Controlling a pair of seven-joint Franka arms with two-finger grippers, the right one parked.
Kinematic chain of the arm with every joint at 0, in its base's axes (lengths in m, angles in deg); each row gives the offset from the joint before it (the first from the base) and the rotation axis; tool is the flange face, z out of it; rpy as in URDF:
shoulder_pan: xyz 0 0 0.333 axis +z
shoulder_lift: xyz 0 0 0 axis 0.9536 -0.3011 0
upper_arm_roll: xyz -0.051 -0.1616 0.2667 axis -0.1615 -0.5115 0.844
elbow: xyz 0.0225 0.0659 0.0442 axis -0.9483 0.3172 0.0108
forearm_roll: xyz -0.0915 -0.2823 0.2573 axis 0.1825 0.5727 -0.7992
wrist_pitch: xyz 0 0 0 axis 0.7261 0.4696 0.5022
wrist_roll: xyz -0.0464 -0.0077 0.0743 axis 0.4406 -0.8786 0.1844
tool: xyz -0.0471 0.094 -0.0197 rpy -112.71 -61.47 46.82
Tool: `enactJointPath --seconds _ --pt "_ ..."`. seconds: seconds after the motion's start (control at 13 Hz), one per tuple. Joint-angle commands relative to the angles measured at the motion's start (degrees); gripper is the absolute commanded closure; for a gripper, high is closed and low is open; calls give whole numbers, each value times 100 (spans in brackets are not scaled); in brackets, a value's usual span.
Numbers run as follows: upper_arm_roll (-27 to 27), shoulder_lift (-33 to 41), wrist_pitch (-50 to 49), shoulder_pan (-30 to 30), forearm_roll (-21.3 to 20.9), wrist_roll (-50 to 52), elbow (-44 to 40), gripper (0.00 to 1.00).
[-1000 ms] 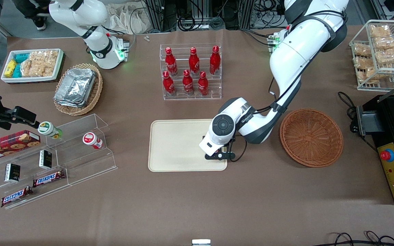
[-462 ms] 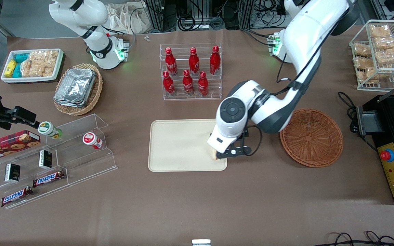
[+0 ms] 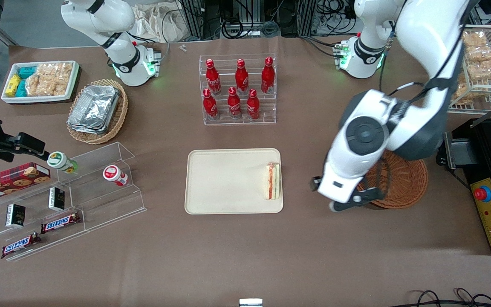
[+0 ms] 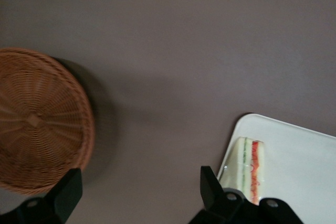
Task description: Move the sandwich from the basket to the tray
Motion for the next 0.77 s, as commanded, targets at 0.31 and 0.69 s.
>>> enactJointPath --seconds 0.31,0.69 --pt "-25 1411 -219 1416 552 -2549 672 0" --pt "746 1869 -201 1487 1095 -4264 1102 0"
